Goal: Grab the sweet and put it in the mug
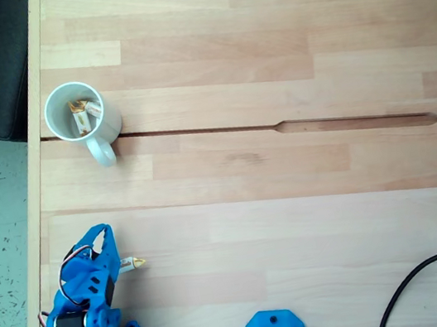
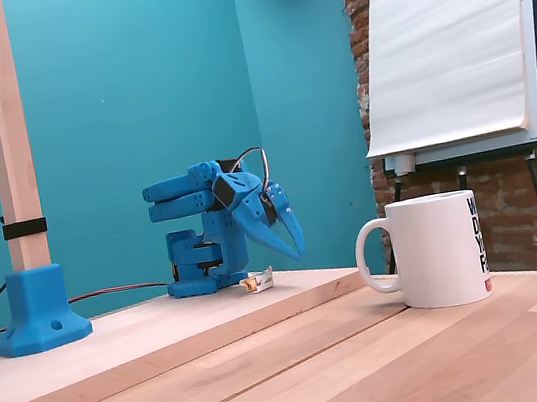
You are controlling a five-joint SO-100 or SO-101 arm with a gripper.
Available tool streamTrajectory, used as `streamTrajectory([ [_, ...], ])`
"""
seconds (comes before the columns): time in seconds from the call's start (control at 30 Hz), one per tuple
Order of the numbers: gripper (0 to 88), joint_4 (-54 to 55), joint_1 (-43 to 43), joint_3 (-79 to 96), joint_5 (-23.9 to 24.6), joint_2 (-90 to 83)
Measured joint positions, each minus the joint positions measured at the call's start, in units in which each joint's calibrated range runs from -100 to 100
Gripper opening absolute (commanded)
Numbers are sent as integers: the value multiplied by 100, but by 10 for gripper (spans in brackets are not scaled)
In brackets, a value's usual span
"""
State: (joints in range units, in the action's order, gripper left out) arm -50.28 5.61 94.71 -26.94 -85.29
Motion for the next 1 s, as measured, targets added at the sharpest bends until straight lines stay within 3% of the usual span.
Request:
streamTrajectory([
  [0.2,0,-651,0,-1954,5,1662],
  [0.4,0,-2376,0,-3980,-5,3460],
  [0.6,0,-4247,0,-4169,-39,3642],
  [1.0,0,-4475,0,-4357,-24,3361],
])
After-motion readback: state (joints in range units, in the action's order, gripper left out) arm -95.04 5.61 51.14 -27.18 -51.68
